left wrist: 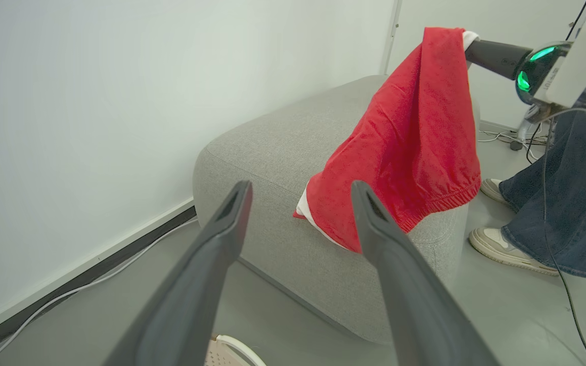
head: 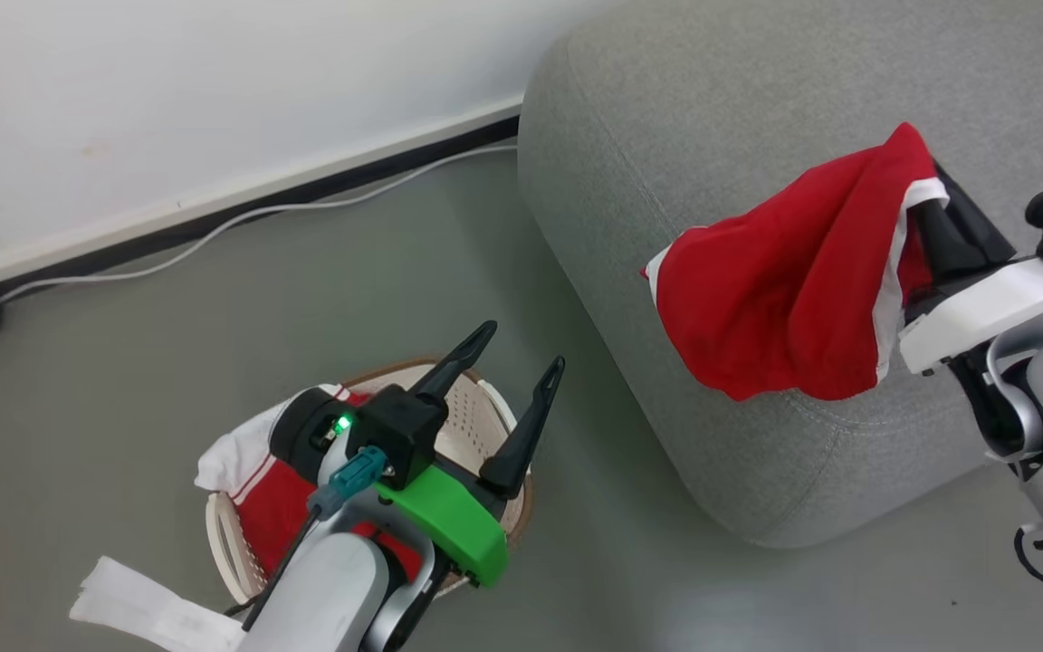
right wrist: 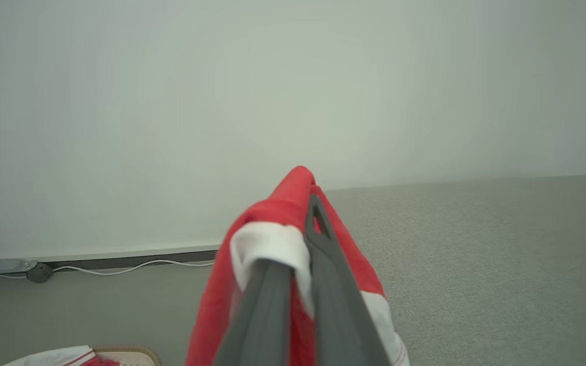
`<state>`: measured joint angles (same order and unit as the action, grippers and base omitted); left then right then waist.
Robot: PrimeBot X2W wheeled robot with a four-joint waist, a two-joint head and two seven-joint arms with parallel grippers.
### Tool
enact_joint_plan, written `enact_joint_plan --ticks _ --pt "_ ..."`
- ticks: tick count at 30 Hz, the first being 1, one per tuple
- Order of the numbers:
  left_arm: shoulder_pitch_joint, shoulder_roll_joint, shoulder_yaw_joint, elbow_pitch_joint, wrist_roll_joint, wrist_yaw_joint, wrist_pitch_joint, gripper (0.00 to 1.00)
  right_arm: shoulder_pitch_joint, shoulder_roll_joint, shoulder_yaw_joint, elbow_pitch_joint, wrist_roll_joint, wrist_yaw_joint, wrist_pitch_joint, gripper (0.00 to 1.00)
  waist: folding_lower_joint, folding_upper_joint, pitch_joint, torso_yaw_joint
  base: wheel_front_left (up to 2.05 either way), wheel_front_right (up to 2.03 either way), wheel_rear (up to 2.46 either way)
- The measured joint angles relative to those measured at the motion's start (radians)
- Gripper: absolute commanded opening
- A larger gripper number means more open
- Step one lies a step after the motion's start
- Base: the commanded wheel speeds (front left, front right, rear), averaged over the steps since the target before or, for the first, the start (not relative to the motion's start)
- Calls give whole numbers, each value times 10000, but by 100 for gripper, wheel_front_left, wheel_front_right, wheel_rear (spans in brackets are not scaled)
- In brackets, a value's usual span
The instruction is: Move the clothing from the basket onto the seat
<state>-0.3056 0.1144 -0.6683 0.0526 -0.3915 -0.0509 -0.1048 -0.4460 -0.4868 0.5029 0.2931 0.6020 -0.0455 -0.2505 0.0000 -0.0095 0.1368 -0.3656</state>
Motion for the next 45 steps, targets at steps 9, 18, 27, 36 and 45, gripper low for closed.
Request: enact_joint_plan --ticks 9,18,27,36,45 --pt "-302 33 -69 -257 372 -13 207 100 -825 -151 -779 -209 259 31 0 0 0 0 830 -11 0 0 0" --pt "-882 71 -182 -600 602 -19 426 100 -3127 -723 -1499 -52 575 263 336 0 0 0 1737 289 0 0 0" --pt "-1341 77 -130 -980 867 -19 512 100 -5022 -1678 -2458 625 581 13 855 0 0 0 2545 962 0 0 0" --pt "-1635 297 188 -1544 1074 52 700 100 -5835 -2374 -3162 1394 844 -61 1120 0 1 0 3418 1571 0 0 0" --pt "-1719 548 190 -1793 1170 86 909 100 -6013 -2713 -3591 2460 819 -270 995 0 1 0 4304 1803 0 0 0"
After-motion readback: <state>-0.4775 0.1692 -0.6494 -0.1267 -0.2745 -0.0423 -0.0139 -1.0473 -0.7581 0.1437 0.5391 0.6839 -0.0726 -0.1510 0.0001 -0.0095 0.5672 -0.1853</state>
